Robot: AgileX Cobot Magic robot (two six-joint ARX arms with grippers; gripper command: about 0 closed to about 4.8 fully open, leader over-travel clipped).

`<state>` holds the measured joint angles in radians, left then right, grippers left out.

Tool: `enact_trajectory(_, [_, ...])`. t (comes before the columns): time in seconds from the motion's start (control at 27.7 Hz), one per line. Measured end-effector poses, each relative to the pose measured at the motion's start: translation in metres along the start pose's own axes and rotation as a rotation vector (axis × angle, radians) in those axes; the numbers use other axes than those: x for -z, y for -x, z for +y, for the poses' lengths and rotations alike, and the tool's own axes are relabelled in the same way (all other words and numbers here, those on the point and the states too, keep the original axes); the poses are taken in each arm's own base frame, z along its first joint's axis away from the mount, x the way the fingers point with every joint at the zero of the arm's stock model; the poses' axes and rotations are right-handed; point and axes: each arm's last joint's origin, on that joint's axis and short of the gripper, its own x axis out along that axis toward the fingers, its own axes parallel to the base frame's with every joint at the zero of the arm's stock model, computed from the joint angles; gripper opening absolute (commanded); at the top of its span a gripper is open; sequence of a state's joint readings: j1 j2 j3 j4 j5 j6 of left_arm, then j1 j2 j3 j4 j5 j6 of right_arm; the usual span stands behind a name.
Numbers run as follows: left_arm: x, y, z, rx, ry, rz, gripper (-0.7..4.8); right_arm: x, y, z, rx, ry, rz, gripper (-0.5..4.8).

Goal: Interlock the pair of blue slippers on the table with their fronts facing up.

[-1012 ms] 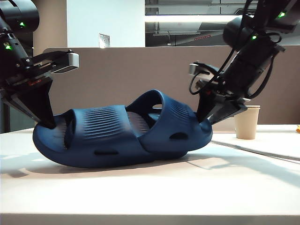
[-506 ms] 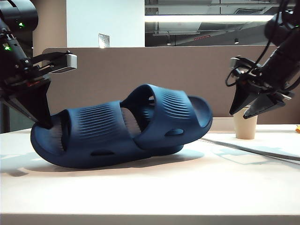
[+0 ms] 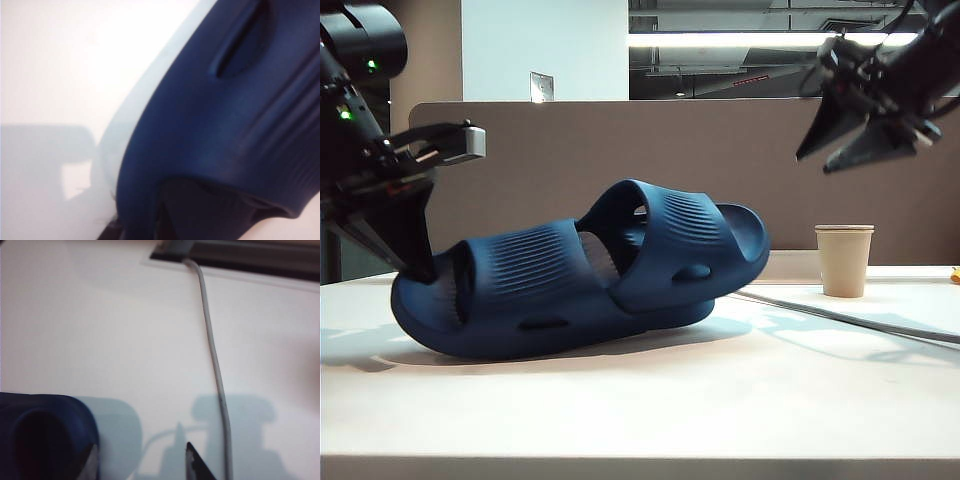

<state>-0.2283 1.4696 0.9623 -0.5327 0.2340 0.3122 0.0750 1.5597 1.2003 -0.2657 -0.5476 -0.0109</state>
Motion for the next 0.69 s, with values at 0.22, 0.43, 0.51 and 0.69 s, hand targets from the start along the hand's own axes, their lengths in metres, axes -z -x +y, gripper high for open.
enact_trajectory(0.22, [0.001, -0.014, 0.003, 0.01, 0.032, 0.025, 0.35, -0.007, 0.019, 0.013, -0.027, 0.019, -0.045, 2.2])
enact_trajectory(0.43, [-0.001, -0.015, 0.003, 0.046, 0.066, 0.006, 0.69, -0.009, 0.025, 0.017, -0.038, 0.022, -0.049, 2.2])
enact_trajectory(0.51, [-0.002, -0.015, 0.003, 0.053, 0.07, 0.001, 0.93, -0.007, 0.024, 0.017, -0.04, 0.012, -0.033, 2.2])
enact_trajectory(0.69, [-0.005, -0.013, 0.004, 0.043, 0.071, -0.013, 0.99, -0.005, 0.024, 0.018, -0.056, 0.003, -0.017, 2.2])
